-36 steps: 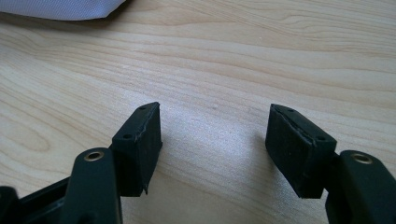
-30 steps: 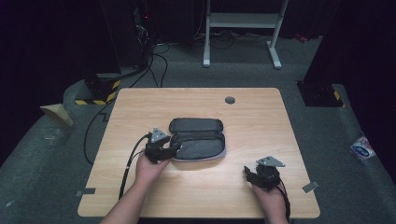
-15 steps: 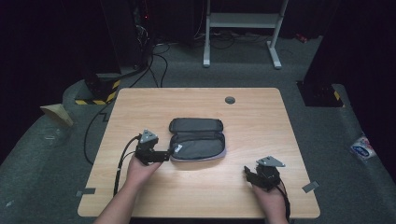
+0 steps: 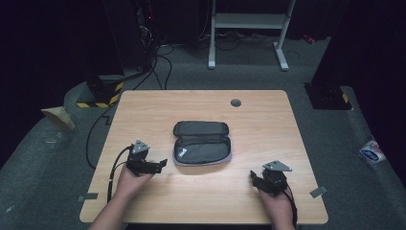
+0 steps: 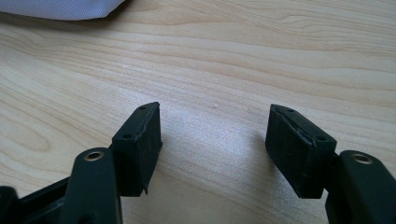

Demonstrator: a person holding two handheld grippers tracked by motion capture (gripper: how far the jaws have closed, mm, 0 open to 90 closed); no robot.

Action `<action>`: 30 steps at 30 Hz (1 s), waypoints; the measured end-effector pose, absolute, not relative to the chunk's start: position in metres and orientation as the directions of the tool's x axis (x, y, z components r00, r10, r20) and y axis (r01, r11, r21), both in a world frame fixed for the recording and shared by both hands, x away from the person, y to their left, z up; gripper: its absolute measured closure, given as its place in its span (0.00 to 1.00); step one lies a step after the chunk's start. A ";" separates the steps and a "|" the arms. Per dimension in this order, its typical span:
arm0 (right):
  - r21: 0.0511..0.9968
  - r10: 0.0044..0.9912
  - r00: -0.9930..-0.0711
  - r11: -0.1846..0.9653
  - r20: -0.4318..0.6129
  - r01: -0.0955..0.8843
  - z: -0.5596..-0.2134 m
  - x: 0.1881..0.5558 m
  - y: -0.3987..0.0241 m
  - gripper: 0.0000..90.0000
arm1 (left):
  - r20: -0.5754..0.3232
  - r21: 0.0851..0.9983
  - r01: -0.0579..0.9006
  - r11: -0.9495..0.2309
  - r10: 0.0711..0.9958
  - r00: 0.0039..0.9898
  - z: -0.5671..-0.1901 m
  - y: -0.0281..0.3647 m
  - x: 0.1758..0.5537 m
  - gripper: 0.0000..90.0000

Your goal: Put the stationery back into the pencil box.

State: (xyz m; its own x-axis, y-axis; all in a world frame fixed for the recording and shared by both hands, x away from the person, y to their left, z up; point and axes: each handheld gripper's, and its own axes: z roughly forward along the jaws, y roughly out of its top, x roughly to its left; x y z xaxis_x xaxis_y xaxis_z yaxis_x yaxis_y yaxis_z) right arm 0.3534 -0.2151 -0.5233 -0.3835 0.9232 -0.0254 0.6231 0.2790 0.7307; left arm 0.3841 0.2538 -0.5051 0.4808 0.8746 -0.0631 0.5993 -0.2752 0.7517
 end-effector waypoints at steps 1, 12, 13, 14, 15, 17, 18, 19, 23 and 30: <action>0.730 0.924 -0.382 0.277 -0.024 0.624 -0.523 0.353 -0.215 0.40 | -0.055 0.747 0.602 -0.283 0.876 0.479 -0.507 0.258 0.383 0.03; 0.730 0.924 -0.381 0.277 -0.025 0.624 -0.523 0.353 -0.215 0.40 | 0.004 0.686 0.650 -0.328 0.894 0.448 -0.526 0.294 0.360 0.00; 0.730 0.924 -0.381 0.277 -0.025 0.624 -0.523 0.353 -0.215 0.40 | 0.003 0.684 0.650 -0.331 0.892 0.451 -0.528 0.296 0.357 0.00; 0.730 0.924 -0.381 0.277 -0.025 0.624 -0.523 0.353 -0.215 0.40 | 0.003 0.684 0.650 -0.331 0.892 0.451 -0.528 0.296 0.357 0.00; 0.731 0.923 -0.383 0.279 -0.026 0.623 -0.523 0.353 -0.215 0.40 | 0.006 0.700 0.634 -0.329 0.890 0.456 -0.530 0.297 0.348 0.00; 0.731 0.924 -0.382 0.278 -0.027 0.623 -0.523 0.353 -0.215 0.40 | 0.006 0.714 0.624 -0.318 0.894 0.449 -0.531 0.297 0.340 0.01; 0.729 0.924 -0.382 0.277 -0.023 0.626 -0.523 0.352 -0.215 0.40 | 0.006 0.714 0.624 -0.318 0.894 0.449 -0.531 0.297 0.340 0.02; 0.729 0.923 -0.383 0.278 -0.023 0.625 -0.523 0.352 -0.215 0.40 | 0.007 0.718 0.626 -0.304 0.903 0.430 -0.531 0.296 0.335 0.04; 0.730 0.922 -0.385 0.278 -0.021 0.624 -0.523 0.352 -0.216 0.40 | 0.007 0.724 0.625 -0.292 0.909 0.417 -0.530 0.295 0.332 0.08; 0.730 0.922 -0.386 0.278 -0.021 0.624 -0.523 0.353 -0.216 0.40 | -0.002 0.728 0.624 -0.282 0.911 0.413 -0.530 0.296 0.331 0.10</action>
